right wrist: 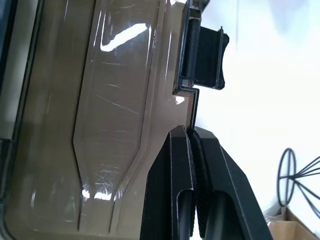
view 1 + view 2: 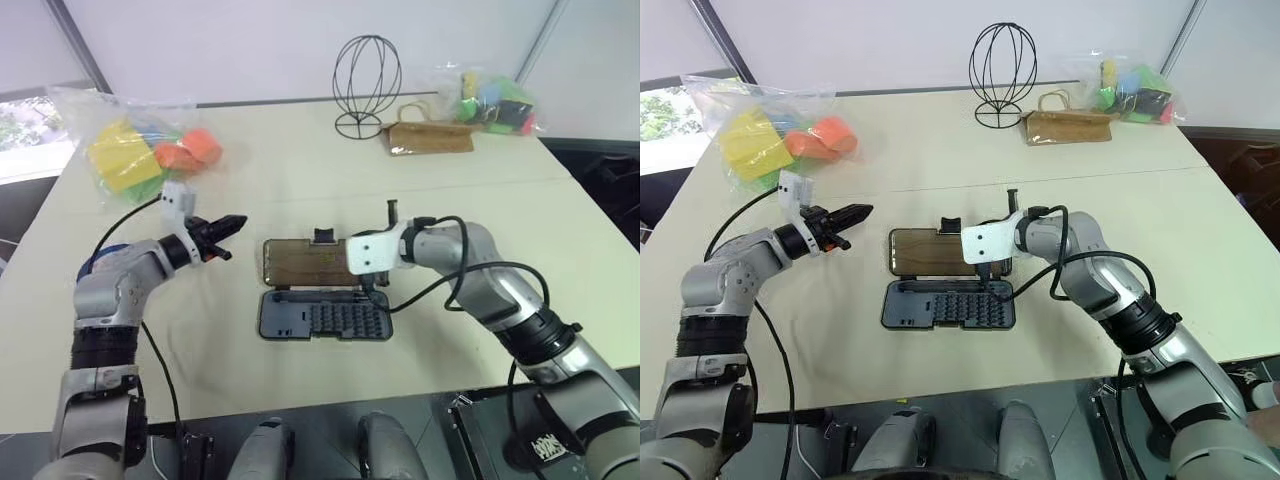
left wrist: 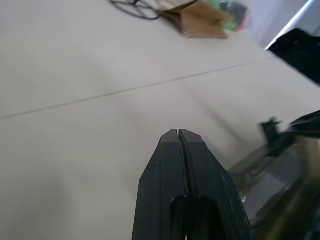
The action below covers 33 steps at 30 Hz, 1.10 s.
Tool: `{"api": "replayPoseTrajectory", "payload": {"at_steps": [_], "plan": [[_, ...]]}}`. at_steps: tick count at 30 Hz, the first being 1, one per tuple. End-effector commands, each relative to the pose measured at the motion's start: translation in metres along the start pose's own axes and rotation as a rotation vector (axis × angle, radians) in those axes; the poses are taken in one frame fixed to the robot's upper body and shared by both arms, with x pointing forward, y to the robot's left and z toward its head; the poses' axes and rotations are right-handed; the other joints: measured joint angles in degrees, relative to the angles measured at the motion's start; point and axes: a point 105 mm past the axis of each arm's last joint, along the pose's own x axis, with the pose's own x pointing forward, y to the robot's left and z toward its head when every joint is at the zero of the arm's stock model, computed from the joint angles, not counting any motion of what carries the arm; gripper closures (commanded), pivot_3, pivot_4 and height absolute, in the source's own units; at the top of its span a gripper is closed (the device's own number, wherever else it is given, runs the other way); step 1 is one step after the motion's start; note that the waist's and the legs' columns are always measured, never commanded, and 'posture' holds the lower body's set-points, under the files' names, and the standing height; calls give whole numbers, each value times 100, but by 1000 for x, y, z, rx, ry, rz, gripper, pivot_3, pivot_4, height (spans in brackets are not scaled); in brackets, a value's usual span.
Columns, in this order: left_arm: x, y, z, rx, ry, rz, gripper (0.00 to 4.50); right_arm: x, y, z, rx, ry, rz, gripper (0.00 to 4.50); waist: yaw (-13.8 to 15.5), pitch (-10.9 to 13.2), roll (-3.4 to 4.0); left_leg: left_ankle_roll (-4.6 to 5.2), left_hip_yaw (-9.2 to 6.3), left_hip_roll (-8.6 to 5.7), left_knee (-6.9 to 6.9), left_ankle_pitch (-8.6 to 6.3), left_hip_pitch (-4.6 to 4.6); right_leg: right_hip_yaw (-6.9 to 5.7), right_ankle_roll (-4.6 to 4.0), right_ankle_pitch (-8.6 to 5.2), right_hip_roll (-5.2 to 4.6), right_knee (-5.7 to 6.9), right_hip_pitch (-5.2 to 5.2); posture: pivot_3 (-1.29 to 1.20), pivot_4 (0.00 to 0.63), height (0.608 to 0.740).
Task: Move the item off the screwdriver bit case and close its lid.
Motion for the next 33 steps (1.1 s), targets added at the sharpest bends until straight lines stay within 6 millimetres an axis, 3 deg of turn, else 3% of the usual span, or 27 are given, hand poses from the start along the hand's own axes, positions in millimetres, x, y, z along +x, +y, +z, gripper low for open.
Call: {"api": "replayPoseTrajectory", "payload": {"at_steps": [1,6,16,25,28,33], "plan": [[12,-3,-11,77,47,-35,4500,-10,-21,7,-23,-11,-83,4474,1,0,0,0,3,-1,0,0,-1,-1,0,0,0,-1,0,0,150,740],[29,-9,-32,145,124,-110,4500,-13,-24,10,-28,-14,-89,4474,-5,1,-2,0,11,-1,0,0,-7,-5,0,0,1,-1,-4,0,150,740],[42,-35,-36,140,140,-267,4500,-14,-18,8,-25,1,-62,4474,-26,2,-3,0,10,0,3,0,-22,-6,0,0,1,0,-17,0,150,740],[40,-39,-37,139,153,-300,4500,-17,-18,4,-4,20,-40,38,-17,2,-3,0,9,-1,7,0,-26,-6,0,0,1,1,-17,0,150,740],[41,-38,-33,140,141,-298,4500,-36,-30,-1,100,18,-2,38,-8,2,-3,0,7,-1,7,0,-27,-7,0,0,1,1,-17,0,150,740],[42,-41,-21,149,108,-308,4500,-85,-44,-12,302,7,51,38,11,4,-2,0,-4,-1,12,0,-38,-14,0,0,1,-2,-18,0,150,740]]}}
